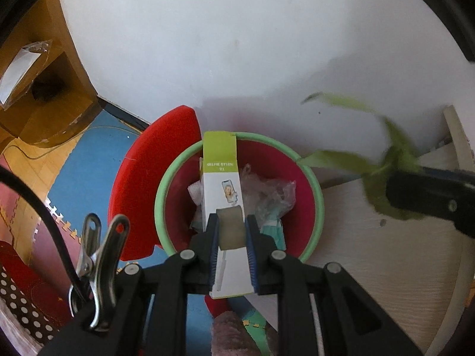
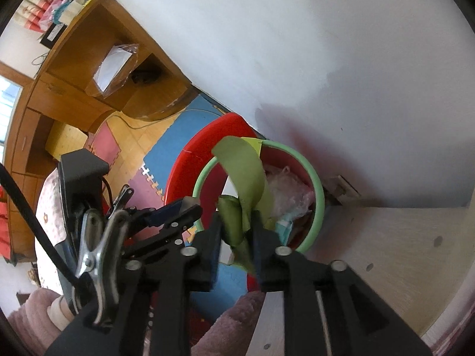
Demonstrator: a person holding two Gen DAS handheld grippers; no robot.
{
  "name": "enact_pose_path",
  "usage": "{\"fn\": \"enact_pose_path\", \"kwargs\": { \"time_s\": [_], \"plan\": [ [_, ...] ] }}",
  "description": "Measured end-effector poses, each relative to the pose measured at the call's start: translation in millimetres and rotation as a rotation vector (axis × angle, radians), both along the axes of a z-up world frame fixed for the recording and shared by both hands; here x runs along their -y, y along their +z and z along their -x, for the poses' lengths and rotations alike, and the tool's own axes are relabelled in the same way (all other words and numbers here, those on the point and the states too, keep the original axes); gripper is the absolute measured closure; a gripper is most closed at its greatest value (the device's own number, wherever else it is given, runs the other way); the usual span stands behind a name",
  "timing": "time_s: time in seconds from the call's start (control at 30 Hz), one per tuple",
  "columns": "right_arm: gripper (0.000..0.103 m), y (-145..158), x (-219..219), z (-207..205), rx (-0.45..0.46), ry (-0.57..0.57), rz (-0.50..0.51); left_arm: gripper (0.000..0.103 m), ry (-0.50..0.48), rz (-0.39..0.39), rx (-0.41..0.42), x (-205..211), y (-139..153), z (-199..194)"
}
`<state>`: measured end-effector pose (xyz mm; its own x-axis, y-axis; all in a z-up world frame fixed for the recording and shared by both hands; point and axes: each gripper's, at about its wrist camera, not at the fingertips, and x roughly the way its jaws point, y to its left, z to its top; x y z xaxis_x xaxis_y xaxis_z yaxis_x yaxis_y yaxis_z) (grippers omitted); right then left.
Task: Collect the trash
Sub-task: 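Carry the green ribbon in the right tool over the red bucket, then open the right tool to drop the green ribbon into the bucket, then move both open tools back from the bucket to the bed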
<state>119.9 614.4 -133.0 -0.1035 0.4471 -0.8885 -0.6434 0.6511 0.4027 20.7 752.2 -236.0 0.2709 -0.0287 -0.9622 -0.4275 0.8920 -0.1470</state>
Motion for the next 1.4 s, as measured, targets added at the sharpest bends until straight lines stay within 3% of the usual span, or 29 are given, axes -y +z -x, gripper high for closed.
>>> {"fn": "enact_pose_path", "kwargs": {
  "time_s": [0.17, 0.73, 0.83, 0.93, 1.4],
  "plan": [
    [0.067, -1, 1, 0, -0.002, -0.023, 0.009, 0.086, -0.005, 0.001, 0.001, 1, -5, 0],
    [0.067, 19, 19, 7, 0.041, -0.056, -0.041, 0.084, 0.004, -0.007, -0.043, -8, -55, -8],
    [0.067, 22, 21, 8, 0.055, -0.056, -0.042, 0.073, 0.020, 0.015, -0.047, -11, -60, -8],
    [0.067, 23, 24, 9, 0.051, -0.063, -0.044, 0.062, 0.026, 0.030, -0.042, -13, -58, -9],
    [0.067, 33, 47, 14, 0.053, -0.105, -0.080, 0.061, 0.001, 0.013, -0.021, -1, -21, 4]
  ]
}}
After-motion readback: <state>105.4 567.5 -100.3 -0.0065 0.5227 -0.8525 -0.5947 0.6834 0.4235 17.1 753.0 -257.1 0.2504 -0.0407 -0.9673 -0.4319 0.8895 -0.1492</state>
